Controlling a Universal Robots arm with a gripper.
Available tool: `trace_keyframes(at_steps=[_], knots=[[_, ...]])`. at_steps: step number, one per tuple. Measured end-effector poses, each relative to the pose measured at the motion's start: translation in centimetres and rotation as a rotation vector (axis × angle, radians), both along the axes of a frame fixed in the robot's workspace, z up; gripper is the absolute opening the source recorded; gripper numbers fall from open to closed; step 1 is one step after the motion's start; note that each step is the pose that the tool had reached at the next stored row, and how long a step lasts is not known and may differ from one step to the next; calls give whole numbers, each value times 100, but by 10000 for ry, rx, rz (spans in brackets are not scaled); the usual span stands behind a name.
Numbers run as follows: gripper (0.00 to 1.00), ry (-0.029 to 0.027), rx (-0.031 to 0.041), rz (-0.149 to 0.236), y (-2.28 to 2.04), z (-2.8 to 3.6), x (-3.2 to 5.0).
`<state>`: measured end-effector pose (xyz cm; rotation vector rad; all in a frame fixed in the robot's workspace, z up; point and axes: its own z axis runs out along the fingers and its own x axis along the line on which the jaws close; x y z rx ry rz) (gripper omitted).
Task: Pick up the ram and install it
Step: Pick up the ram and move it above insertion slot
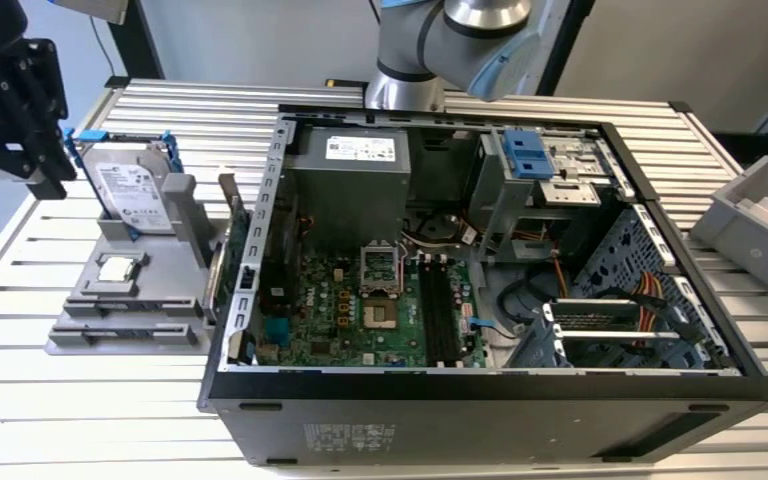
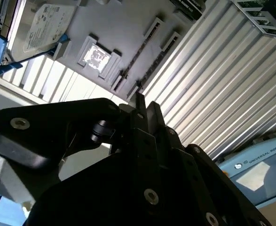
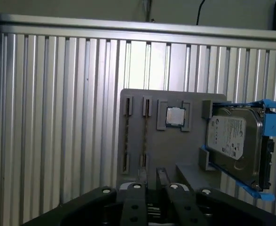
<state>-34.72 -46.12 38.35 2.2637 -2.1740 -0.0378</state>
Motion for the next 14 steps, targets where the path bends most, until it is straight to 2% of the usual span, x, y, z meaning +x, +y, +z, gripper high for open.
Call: trace_keyframes(at_steps=[10,14], knots=[[100,-10,0,0,0,-2,0],[100,-10,74,-12,0,-42,-1]])
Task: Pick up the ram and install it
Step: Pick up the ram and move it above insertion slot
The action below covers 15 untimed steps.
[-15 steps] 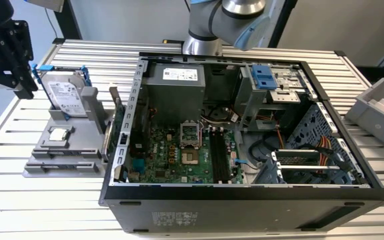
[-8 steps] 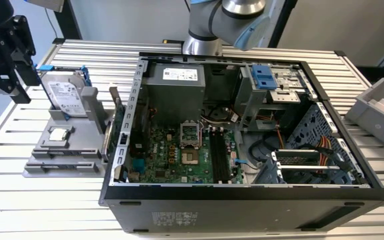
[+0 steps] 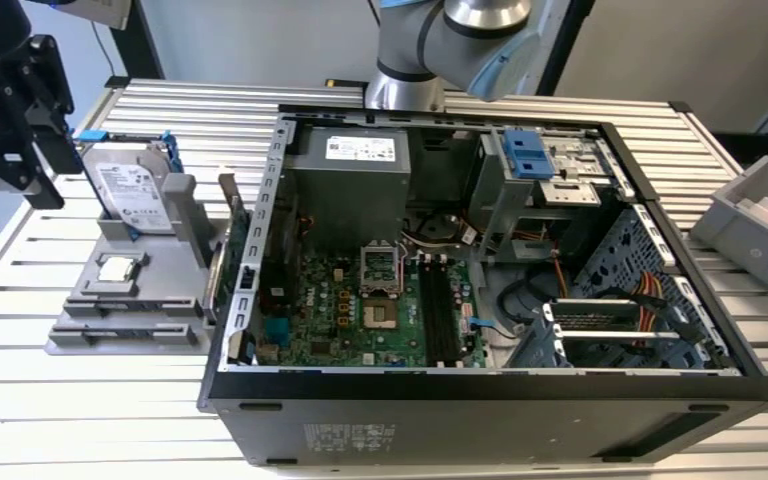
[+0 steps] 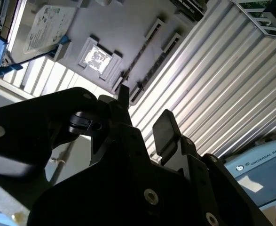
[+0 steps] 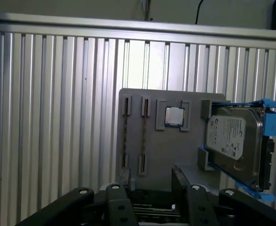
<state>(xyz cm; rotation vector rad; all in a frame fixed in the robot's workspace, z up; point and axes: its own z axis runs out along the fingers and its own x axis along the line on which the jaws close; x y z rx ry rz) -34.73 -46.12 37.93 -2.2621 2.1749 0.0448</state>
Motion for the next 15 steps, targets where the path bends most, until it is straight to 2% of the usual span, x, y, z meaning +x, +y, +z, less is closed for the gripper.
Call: trace_keyframes(at_steps=[15], knots=[[100,9,15,1,0,-257,-34]])
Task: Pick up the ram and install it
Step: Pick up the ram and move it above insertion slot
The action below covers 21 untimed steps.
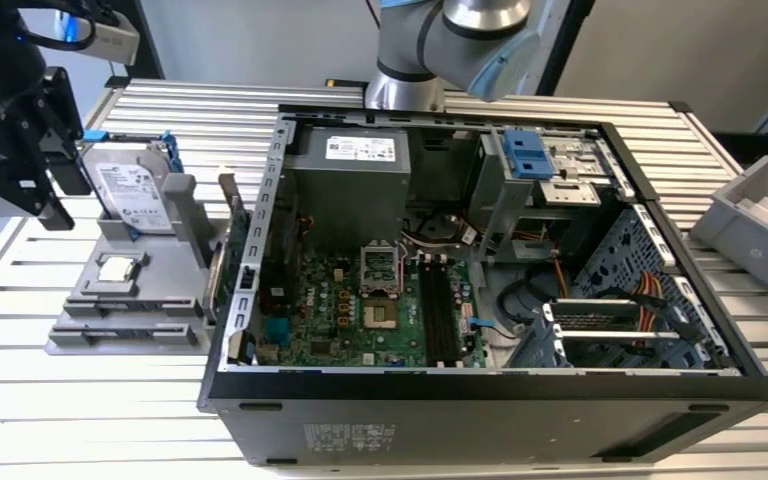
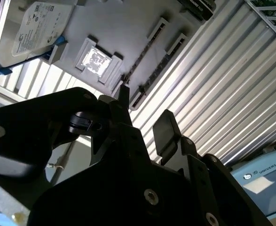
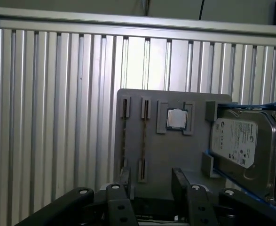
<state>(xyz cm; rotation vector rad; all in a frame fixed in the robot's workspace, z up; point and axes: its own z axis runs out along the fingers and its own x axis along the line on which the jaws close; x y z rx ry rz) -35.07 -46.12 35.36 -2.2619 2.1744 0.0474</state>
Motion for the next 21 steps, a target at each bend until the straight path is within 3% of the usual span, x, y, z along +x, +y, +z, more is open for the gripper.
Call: trace_keyframes(at_steps=[2,8,21], knots=[[100,43,0,-1,0,-20,0],[100,48,-1,-1,0,-22,0],[100,47,-1,-11,-25,-185,0]])
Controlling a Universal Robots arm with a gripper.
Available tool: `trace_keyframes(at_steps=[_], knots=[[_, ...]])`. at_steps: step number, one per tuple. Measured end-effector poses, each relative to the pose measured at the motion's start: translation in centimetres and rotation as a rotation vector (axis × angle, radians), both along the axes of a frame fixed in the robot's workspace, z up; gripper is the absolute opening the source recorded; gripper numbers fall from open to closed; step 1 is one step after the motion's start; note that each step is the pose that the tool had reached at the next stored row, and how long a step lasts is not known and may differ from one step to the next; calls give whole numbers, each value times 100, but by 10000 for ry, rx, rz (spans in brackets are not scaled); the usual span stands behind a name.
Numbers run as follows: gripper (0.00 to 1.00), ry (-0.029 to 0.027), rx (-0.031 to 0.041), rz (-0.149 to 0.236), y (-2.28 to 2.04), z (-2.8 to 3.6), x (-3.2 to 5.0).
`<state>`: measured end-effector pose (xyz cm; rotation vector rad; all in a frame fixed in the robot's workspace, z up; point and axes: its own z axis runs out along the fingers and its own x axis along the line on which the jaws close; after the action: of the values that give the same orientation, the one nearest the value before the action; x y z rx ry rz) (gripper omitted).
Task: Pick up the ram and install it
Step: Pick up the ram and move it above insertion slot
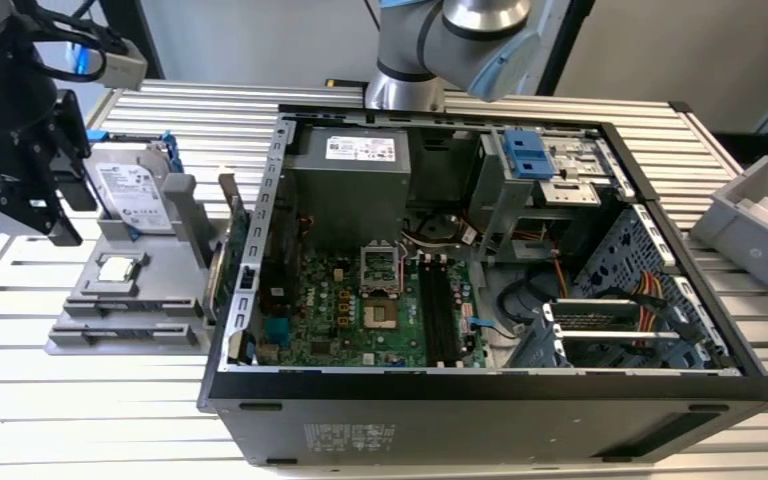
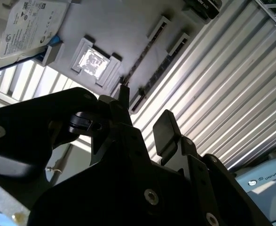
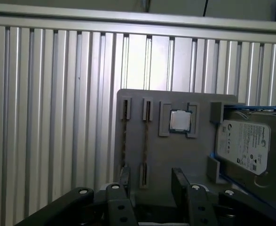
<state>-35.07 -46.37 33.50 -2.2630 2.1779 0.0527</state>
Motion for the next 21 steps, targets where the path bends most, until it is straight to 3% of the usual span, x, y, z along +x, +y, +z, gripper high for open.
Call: trace_keyframes(at_steps=[10,21], knots=[[100,4,1,1,-11,-55,1],[100,11,0,0,-23,-202,0]])
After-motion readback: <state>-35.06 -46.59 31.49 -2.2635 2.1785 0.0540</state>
